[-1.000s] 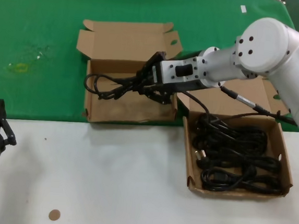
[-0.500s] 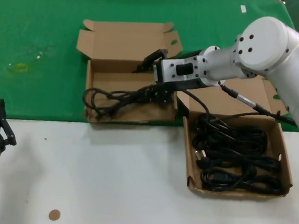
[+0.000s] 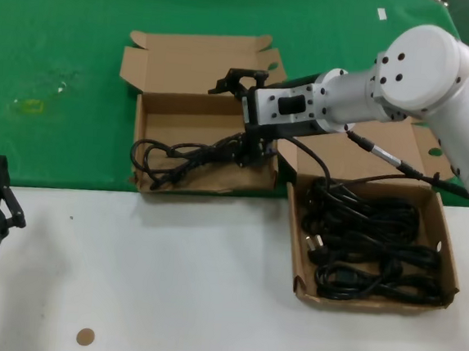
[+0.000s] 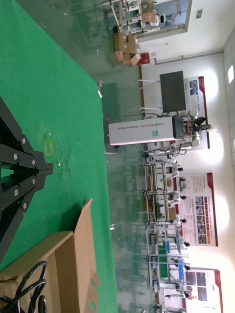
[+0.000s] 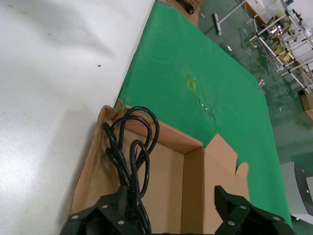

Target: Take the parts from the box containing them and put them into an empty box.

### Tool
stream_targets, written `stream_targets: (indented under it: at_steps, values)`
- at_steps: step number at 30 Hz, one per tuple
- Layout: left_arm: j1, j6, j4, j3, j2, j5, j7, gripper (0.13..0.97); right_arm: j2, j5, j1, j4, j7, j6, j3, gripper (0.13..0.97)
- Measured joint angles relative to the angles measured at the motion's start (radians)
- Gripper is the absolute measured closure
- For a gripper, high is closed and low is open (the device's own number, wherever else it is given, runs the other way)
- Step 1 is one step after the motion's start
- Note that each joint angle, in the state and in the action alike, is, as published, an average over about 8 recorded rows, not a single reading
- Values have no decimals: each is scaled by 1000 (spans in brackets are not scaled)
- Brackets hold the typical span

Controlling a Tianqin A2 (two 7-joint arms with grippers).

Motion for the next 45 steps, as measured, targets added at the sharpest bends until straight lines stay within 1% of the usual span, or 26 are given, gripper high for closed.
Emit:
stream_targets:
  at_steps: [2, 6, 9, 14, 15, 18, 23, 26, 30, 32, 38, 39, 45]
  values:
    - [0, 0, 0, 0, 0, 0, 0, 946, 0, 0, 0, 1, 0, 0, 0, 487]
    - [0, 0, 0, 0, 0, 0, 0, 941, 1, 6, -11, 9, 3, 9, 6, 487]
    - [0, 0, 0, 0, 0, 0, 0, 941, 2, 17, -34, 24, 9, 27, 18, 415]
    - [0, 0, 0, 0, 0, 0, 0, 892, 4, 46, -94, 65, 24, 74, 50, 296]
    - [0, 0, 0, 0, 0, 0, 0, 883, 5, 53, -108, 74, 27, 84, 57, 296]
    - [0, 0, 0, 0, 0, 0, 0, 863, 6, 74, -151, 103, 38, 118, 80, 251]
    - [0, 0, 0, 0, 0, 0, 0, 769, 9, 112, -229, 156, 58, 179, 121, 177]
    - [0, 0, 0, 0, 0, 0, 0, 713, 11, 135, -274, 187, 69, 215, 145, 165]
    - [0, 0, 0, 0, 0, 0, 0, 713, 13, 165, -336, 229, 85, 264, 178, 141]
    - [0, 0, 0, 0, 0, 0, 0, 658, 14, 181, -368, 250, 93, 289, 194, 129]
    - [0, 0, 0, 0, 0, 0, 0, 494, 18, 226, -459, 312, 116, 361, 243, 129]
    - [0, 0, 0, 0, 0, 0, 0, 494, 18, 233, -474, 322, 119, 372, 251, 129]
    - [0, 0, 0, 0, 0, 0, 0, 350, 22, 277, -564, 383, 142, 443, 298, 129]
